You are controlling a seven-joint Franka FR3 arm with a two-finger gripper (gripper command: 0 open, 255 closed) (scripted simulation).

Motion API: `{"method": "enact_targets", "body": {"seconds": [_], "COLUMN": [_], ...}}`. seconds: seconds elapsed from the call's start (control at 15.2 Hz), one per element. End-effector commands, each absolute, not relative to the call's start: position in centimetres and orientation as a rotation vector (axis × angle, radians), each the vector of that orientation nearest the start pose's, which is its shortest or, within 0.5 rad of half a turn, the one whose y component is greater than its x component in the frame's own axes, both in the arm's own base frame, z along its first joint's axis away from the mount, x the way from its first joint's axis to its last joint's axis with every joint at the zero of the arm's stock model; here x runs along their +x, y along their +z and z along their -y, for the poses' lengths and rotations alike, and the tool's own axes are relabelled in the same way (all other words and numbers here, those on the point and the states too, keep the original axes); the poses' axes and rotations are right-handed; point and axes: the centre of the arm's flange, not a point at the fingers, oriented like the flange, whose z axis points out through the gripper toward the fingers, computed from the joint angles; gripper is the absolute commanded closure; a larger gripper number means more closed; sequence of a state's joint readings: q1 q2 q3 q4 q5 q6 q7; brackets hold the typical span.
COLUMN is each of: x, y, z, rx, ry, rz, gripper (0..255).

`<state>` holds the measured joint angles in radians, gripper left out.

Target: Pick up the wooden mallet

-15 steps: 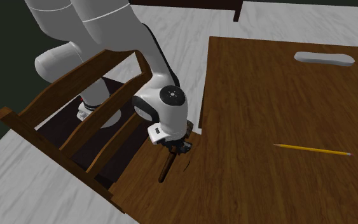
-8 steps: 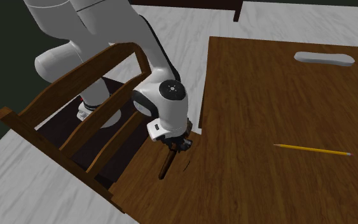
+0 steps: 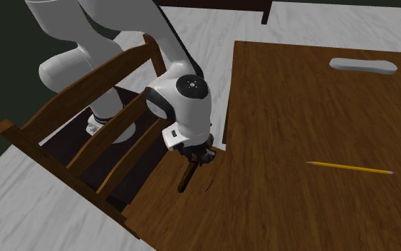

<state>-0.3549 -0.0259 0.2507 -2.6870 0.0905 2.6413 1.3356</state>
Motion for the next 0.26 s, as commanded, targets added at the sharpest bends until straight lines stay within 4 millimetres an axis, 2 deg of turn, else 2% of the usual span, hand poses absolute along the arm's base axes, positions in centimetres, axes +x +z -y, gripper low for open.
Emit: {"method": "enact_targets", "body": {"seconds": [0.0,0.2], "x": [40.76,40.76], "y": [25.03,25.64], "z": [4.50,4.50], "rx": [-2.264,-2.264], "ry": [0.059,0.059], "rz": [-2.152,-2.152], "gripper": [255,255]}}
